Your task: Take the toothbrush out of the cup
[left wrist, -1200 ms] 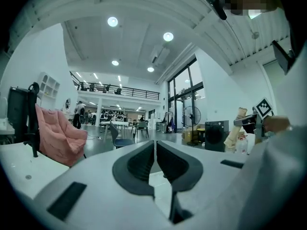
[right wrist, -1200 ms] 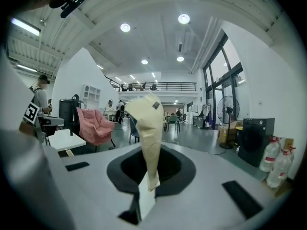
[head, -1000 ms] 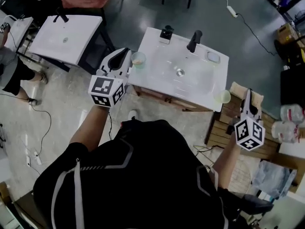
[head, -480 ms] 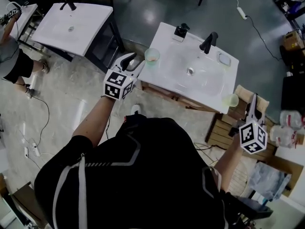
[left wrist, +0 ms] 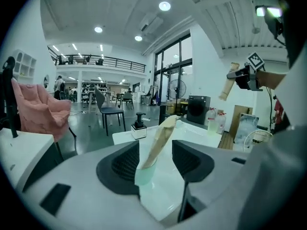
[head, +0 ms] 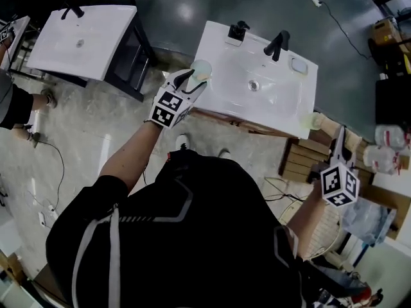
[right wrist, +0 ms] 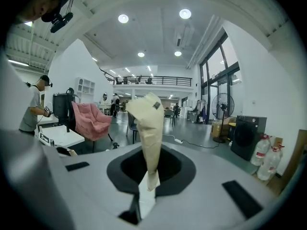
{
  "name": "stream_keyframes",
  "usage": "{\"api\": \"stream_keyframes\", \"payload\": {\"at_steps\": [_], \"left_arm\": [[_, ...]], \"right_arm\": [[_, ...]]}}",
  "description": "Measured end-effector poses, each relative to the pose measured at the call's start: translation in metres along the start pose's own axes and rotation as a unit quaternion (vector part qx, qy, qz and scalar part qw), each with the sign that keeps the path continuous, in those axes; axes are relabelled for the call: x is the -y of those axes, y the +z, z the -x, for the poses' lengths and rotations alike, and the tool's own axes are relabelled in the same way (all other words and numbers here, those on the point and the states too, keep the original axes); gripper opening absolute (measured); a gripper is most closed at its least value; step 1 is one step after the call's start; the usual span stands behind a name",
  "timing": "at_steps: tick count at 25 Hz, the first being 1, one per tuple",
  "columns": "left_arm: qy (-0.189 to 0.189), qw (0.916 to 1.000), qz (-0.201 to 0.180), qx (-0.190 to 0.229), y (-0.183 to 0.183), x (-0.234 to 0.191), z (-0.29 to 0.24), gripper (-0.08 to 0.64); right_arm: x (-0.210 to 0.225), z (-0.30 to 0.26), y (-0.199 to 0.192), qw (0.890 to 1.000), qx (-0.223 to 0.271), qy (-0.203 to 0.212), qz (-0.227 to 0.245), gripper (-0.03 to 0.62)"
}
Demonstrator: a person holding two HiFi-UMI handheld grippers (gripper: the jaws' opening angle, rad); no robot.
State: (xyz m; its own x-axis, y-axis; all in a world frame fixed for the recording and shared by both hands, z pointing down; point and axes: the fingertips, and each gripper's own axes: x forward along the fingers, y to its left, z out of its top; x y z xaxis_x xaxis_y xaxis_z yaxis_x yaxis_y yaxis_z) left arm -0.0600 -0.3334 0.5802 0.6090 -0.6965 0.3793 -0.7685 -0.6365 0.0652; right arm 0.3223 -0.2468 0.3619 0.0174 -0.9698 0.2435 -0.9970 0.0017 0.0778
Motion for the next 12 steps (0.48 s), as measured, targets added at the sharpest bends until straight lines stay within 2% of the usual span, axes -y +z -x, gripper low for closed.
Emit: {"api": "stream_keyframes", "payload": {"at_steps": [9, 12], "left_arm": [[-0.045, 0.9986, -0.026, 0.007, -0.001, 0.002, -0.025, 0.207], [-0.047, 0.9986, -0.018, 0.016, 0.003, 0.002, -0.026, 0.147]], "right_arm": [[0.006, 0.031, -0.013, 0.999, -0.014, -0.051, 0.006, 0.015], [0.007, 0.041, -0.015, 0.998, -0.014, -0.061, 0.002, 0.015]]}}
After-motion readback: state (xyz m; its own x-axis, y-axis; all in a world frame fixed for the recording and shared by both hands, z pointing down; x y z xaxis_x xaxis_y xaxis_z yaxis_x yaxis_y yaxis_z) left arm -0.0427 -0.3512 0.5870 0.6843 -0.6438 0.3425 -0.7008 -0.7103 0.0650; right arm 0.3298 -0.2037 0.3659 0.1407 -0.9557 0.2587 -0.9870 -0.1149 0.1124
